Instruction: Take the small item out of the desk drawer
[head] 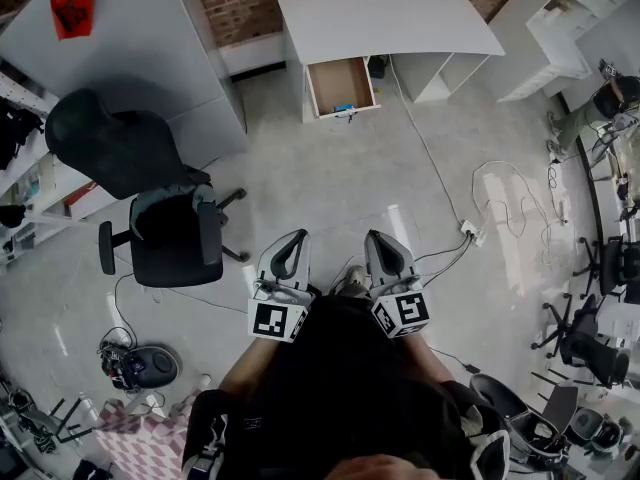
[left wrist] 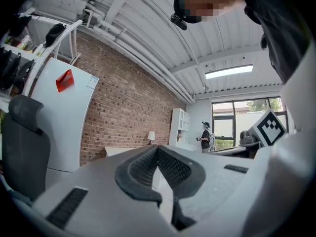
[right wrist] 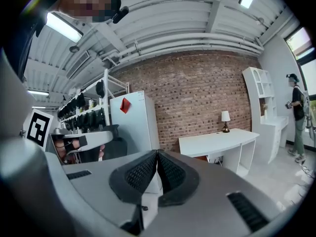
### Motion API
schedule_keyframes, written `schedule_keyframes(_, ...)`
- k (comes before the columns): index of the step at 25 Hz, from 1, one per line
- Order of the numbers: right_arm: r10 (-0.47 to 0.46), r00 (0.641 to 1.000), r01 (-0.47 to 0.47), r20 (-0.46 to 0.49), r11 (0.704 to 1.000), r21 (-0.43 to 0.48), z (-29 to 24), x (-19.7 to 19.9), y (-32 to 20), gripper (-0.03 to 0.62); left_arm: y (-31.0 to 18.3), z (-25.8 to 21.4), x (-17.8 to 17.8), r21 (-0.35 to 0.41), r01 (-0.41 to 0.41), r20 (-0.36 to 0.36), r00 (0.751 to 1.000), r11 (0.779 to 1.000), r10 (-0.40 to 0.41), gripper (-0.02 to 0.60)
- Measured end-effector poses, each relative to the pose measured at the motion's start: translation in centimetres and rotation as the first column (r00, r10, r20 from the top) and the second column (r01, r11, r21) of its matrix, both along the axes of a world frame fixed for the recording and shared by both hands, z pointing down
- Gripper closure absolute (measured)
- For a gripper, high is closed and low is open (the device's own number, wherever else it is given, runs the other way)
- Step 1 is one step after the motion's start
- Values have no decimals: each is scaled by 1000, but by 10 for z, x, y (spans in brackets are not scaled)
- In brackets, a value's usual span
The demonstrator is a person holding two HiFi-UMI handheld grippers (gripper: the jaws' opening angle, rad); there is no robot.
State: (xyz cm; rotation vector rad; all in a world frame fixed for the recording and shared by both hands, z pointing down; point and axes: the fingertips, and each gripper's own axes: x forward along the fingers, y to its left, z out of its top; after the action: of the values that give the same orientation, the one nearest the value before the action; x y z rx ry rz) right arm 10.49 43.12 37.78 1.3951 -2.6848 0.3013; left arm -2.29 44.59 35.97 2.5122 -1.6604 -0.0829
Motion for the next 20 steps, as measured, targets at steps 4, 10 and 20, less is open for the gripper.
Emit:
schedule_keyframes(4,25,999,-25,-20,1000,-6,8,-18,1,566,2,7,-20,11,-27,-16,1000,1000,27,572)
schedule_keyframes(10,28,999,-29,-21,1000,-10,8,-41,-2,566,5,18,-41,-46,-39,2,999,998,39,572)
schedule_keyframes(20,-25,1000,25,-17,999,-22,20,-72,-58,566,-44,23,-67,-23,0,-17,1000,1000,0,572)
